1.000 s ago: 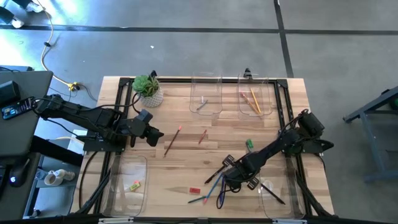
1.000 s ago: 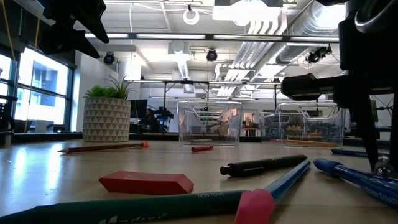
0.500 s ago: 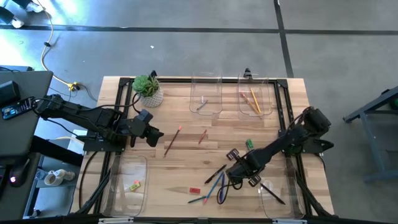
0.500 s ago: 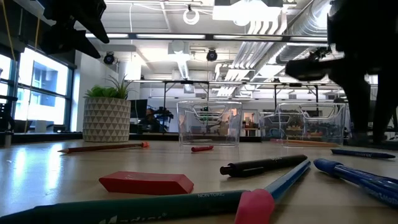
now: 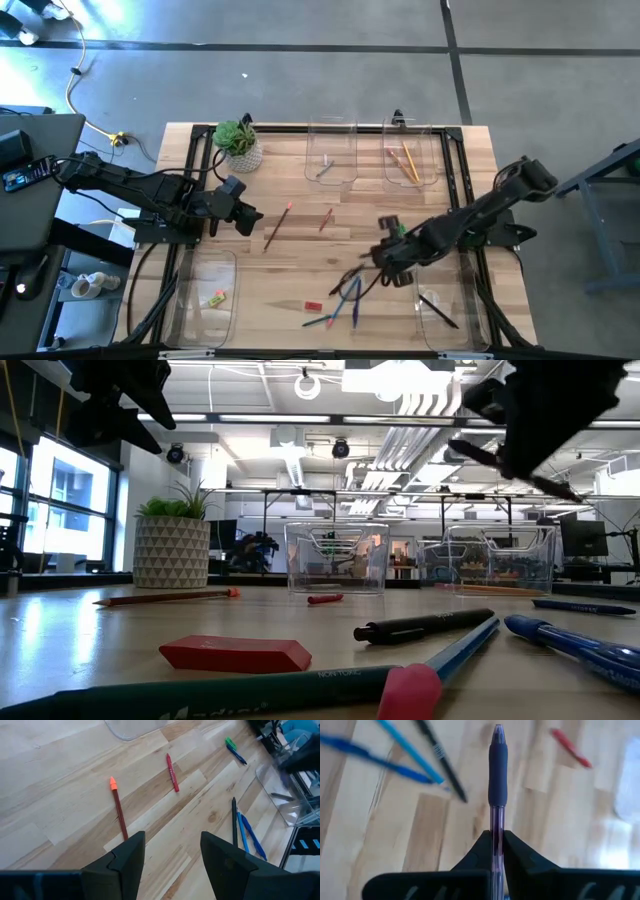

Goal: Sort crayons/erasers/pens/pencils in bins
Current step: Put the purple pen into the bottom right transparent bin

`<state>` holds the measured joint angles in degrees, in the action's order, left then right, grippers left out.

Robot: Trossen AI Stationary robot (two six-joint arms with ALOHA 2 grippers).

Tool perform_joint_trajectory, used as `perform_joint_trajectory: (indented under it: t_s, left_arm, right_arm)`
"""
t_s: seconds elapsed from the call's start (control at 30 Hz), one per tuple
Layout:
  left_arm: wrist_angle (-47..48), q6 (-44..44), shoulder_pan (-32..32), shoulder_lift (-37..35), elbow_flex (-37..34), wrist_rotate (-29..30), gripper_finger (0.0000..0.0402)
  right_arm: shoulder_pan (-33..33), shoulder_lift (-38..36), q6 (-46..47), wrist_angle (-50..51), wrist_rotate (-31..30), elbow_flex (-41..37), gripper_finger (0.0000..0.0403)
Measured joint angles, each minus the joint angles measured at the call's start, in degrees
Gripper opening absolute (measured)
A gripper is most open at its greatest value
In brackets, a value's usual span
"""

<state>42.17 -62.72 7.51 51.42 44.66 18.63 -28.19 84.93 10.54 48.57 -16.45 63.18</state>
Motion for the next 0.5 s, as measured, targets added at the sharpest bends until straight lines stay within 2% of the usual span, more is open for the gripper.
perform_joint_trajectory:
  t_s: [0.27, 0.5]
  left_arm:
    - [0.0, 1.4, 0.0, 0.0, 0.0, 0.2, 0.0181]
    - [0.0, 1.4, 0.0, 0.0, 0.0, 1.5, 0.0181]
  right_arm:
    - [-1.2, -10.0, 20.3, 6.0, -5.0, 0.0, 0.0003]
    - [-4.2, -15.2, 37.7, 13.8, -5.4, 0.0, 0.0003]
